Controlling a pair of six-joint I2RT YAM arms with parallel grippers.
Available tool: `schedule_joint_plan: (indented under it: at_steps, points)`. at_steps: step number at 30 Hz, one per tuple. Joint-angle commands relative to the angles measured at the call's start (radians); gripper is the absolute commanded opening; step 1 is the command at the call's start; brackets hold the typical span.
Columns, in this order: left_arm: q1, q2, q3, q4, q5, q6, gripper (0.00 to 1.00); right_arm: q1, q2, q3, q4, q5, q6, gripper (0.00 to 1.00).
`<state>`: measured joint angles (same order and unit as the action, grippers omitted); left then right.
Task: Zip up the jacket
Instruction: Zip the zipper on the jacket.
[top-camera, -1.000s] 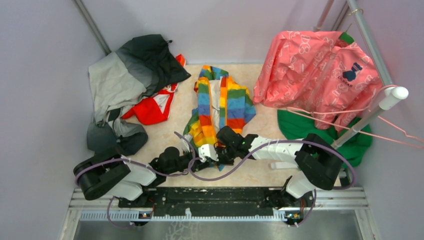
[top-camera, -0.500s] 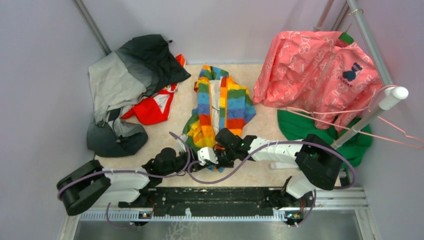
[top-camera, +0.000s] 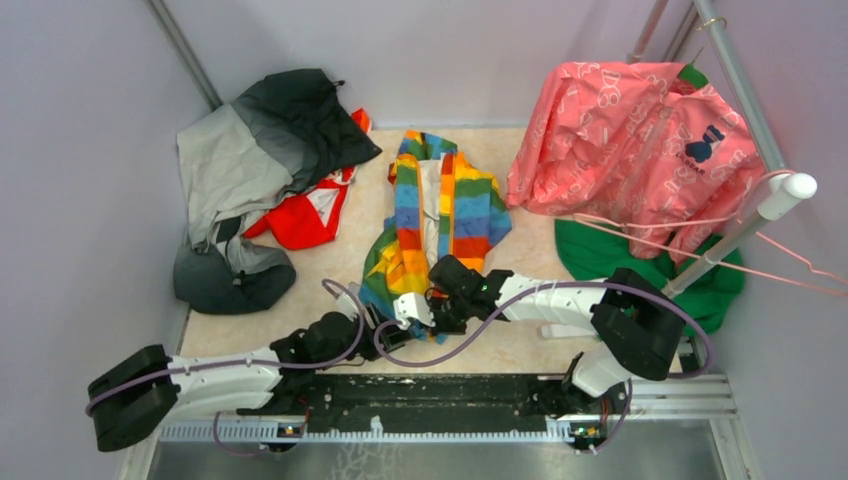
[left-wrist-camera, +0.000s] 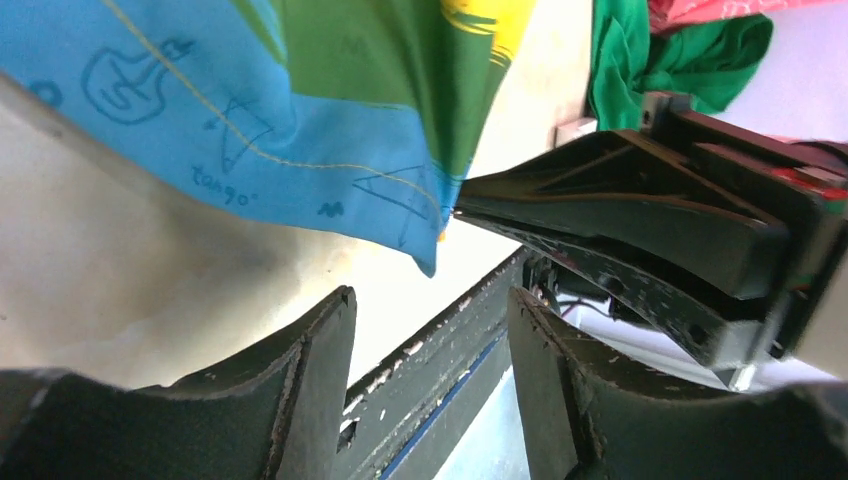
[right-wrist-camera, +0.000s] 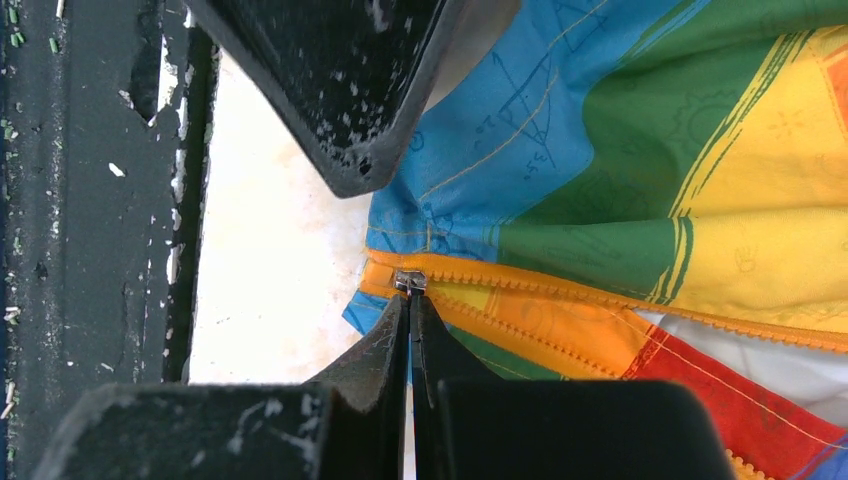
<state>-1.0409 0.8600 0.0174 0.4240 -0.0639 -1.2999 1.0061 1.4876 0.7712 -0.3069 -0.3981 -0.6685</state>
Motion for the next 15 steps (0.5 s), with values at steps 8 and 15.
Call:
schedule_joint_plan:
  at_steps: [8, 15]
  points:
    - [-0.112, 0.324, 0.002, 0.328, -0.164, -0.167, 0.55, 0.014, -0.012, 0.045, 0.008, -0.033, 0.008, 0.0]
    - [-0.114, 0.327, 0.023, 0.323, -0.204, -0.165, 0.43, 0.014, -0.013, 0.045, 0.009, -0.039, 0.007, 0.0]
